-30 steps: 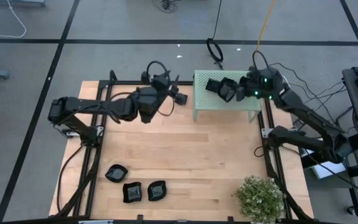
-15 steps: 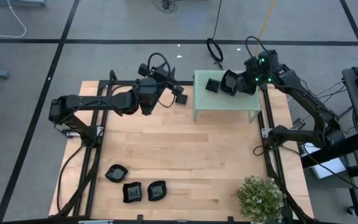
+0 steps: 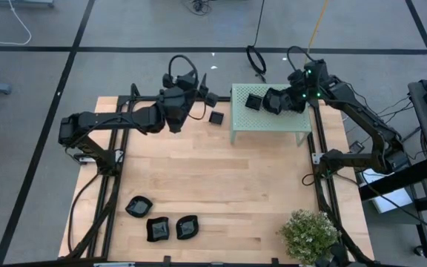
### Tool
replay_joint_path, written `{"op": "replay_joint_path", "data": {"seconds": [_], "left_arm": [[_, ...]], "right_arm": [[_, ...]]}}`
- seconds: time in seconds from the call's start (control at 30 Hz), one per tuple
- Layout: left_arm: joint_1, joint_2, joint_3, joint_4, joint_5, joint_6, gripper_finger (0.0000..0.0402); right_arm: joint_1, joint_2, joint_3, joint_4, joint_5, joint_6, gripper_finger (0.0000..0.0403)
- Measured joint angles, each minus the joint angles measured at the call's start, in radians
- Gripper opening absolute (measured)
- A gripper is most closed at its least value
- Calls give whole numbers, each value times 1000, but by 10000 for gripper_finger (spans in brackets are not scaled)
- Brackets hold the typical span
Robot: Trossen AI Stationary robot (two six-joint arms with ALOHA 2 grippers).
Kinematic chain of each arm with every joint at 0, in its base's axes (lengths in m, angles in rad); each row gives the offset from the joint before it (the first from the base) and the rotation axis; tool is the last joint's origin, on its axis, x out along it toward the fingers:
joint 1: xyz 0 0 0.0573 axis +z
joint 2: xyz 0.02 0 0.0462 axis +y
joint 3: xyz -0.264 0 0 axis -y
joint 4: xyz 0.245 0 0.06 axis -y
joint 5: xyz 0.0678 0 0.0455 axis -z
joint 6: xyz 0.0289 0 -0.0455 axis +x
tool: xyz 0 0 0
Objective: Pick & Place Mini shaped plates
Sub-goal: Stack the top right leaf-shaped plate on top of the leaf-shaped plate on the shelf
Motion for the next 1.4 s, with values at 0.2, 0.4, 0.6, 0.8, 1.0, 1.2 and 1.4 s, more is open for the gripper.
{"op": "replay_joint_path", "data": {"seconds": [0.2, 0.4, 0.6, 0.8, 1.0, 1.2, 1.4], "left_arm": [[0, 0, 0, 0, 0, -18, 182], [3, 0, 0, -57, 28, -74, 182], [49, 1, 0, -258, 230, -242, 182], [156, 27, 1, -488, 561, -281, 182], [242, 123, 0, -556, 876, -304, 182], [245, 201, 0, -472, 970, -387, 182], [232, 211, 0, -458, 979, -357, 182]], "right_arm": [[2, -4, 0, 19, 0, -42, 88], [3, -65, 0, 95, 44, -44, 127], [3, -172, 0, 168, 108, -70, 133], [3, -276, 0, 216, 106, -55, 126], [3, -302, 0, 205, 106, -2, 125], [3, -236, -100, 226, 111, 41, 125], [3, -159, -236, 388, 110, 34, 125]]}}
